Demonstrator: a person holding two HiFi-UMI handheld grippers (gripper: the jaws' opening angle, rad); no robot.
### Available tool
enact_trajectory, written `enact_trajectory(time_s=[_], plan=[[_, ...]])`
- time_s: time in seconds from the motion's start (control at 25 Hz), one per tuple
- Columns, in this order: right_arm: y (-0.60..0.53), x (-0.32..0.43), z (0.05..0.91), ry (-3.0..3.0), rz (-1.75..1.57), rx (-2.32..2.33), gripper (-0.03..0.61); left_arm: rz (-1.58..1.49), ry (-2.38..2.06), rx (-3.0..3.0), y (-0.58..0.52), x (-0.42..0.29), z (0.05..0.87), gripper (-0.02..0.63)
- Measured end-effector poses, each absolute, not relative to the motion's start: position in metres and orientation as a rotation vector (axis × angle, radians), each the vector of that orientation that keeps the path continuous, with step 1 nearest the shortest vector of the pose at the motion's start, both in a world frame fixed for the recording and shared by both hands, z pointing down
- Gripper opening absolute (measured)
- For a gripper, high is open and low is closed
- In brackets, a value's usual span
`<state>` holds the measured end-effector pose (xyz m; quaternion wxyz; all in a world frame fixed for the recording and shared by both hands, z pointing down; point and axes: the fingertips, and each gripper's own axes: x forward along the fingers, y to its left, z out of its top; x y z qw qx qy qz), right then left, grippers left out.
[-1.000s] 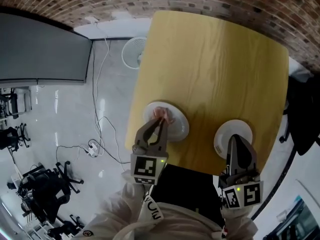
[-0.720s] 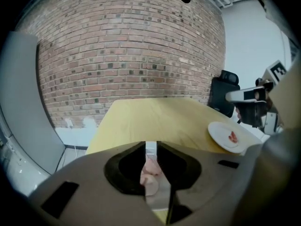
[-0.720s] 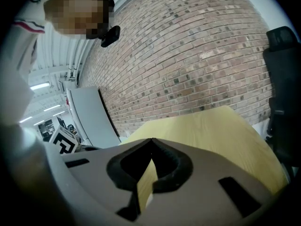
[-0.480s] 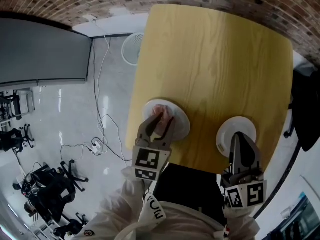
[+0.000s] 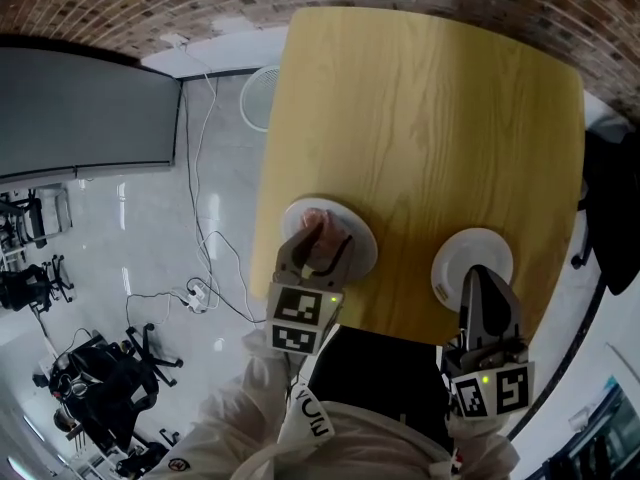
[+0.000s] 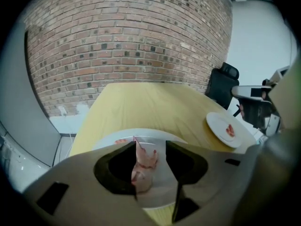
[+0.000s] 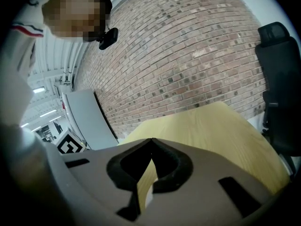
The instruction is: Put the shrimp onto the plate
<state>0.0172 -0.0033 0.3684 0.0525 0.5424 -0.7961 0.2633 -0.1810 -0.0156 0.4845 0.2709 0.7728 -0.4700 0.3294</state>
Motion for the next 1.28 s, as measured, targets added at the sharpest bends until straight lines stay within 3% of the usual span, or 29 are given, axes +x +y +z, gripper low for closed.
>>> enact_trajectory(time_s=[1.28], plan=[[0.008, 0.030, 0.371, -2.386, 0.866, 1.747, 0.025, 1.192, -1.068, 1.978, -0.006, -0.177, 0.501, 0.175]])
